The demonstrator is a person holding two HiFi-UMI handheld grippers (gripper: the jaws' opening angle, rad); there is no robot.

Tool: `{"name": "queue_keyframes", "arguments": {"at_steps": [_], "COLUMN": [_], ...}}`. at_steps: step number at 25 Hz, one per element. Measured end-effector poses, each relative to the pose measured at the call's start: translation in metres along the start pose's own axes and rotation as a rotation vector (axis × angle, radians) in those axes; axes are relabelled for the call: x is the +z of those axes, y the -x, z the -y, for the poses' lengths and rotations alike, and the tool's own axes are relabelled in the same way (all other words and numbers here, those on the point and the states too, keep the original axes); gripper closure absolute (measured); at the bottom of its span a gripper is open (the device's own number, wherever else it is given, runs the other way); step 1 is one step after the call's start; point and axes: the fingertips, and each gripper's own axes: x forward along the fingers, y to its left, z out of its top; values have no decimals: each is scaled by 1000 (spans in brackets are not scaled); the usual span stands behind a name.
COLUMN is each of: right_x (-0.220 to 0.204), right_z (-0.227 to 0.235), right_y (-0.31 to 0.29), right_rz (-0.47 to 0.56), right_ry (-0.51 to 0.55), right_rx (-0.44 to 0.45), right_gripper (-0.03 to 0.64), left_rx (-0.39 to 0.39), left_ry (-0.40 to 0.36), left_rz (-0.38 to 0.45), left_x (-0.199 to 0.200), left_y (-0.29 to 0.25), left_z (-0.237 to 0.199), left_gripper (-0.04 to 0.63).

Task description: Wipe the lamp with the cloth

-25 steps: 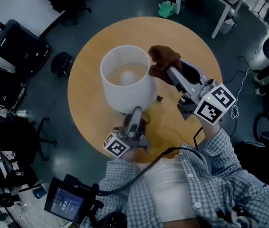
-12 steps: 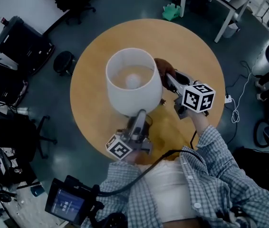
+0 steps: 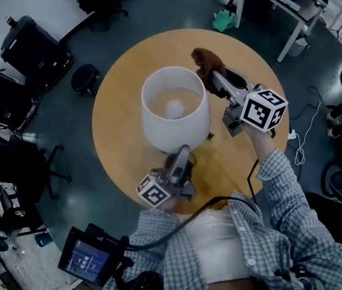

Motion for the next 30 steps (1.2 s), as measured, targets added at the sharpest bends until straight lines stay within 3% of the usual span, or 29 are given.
{"name": "queue_keyframes", "arguments": {"at_steps": [3, 6, 10, 15, 17, 19, 22, 26, 30], "right_x": [24, 22, -24, -103, -107, -92, -63, -15, -1], "right_z": [-21, -16, 13, 46, 47, 42, 27, -16, -53], "right_y": [-20, -33, -50, -56, -58, -64, -78, -96, -111], "right_rz": [18, -1, -125, -374, -399, -359, -279, -223, -311], "right_ry": [19, 6, -32, -10, -29, -67, -108, -90, 18], "right_rx": [88, 110, 75, 50, 64, 92, 167, 358, 543], "right_gripper": [514, 514, 514, 514, 514, 514, 514, 514, 514], "left_rx": [1, 0, 3, 3, 4, 4, 5, 4, 5], "left_ry": [1, -1, 2, 2, 3, 4, 4, 7, 6], "left_rz": [3, -2, -1, 3, 5, 10, 15, 16, 20], "left_x": [0, -4, -4, -3, -1, 1, -1, 0, -1], "left_y": [0, -2, -3, -4, -4, -4, -4, -3, -6], "left_z": [2, 2, 3, 3, 5, 7, 6, 8, 7], "left_gripper": [459, 459, 459, 459, 459, 459, 460, 460, 460]}}
